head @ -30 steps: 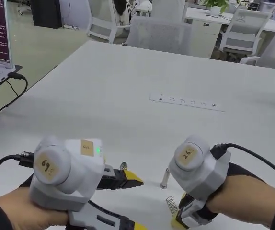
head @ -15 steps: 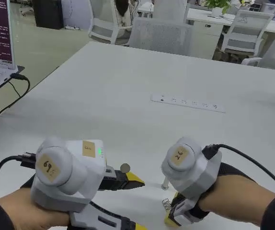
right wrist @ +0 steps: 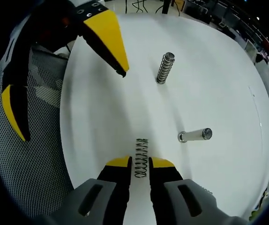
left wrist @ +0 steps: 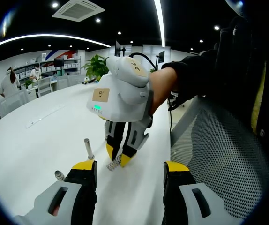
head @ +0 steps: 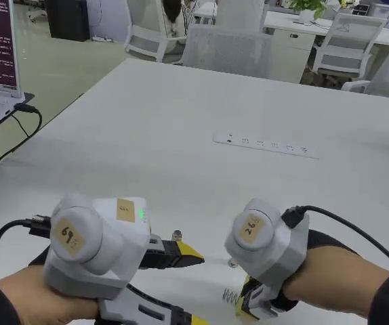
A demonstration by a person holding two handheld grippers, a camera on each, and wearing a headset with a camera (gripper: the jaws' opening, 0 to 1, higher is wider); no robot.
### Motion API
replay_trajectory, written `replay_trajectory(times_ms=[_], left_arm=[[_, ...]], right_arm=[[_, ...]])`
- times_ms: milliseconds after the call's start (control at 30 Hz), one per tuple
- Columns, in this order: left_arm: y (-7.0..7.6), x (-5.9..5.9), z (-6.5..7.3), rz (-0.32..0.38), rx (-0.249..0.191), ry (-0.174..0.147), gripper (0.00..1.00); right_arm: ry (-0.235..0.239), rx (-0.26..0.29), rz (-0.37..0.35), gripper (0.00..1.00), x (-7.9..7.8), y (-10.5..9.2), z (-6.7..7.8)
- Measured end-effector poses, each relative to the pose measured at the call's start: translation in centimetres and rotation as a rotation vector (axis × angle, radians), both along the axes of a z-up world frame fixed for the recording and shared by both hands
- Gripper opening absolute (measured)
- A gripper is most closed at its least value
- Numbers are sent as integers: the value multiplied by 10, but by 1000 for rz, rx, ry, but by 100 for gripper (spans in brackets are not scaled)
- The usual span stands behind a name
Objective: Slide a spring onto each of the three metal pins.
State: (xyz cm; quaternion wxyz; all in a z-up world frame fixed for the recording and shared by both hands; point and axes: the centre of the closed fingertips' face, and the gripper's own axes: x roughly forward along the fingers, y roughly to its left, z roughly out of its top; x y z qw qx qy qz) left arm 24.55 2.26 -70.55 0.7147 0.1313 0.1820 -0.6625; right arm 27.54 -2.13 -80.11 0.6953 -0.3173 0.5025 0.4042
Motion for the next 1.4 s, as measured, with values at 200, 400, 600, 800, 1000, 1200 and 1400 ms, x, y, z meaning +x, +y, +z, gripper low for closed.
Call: replay_trajectory(times_ms=[200,400,600,800,1000,1200,1400], left_arm=[[1,1,0,4,-2,2,53],[1,2,-1,4,3,-1,52],[2,3,-2,7,5,-2,51],[3,6,-1,15,5,-13,48],[3,9,2,25,-7,-25,43],[3,9,2,16,-9,-40,37],[2,8,4,4,-18,-46,31]], right_arm=[[5,-19,-18,9,-3,-4,0],[7,-10,-7,8,-5,-4,2],[-4,6,8,8,-6,-2,15],[9,37,33,8,-13,3,31],[-2,57,76,8,-17,9,52],[-8,62,124,8,-23,16,65],[7,76,184,8,-31,24,72]])
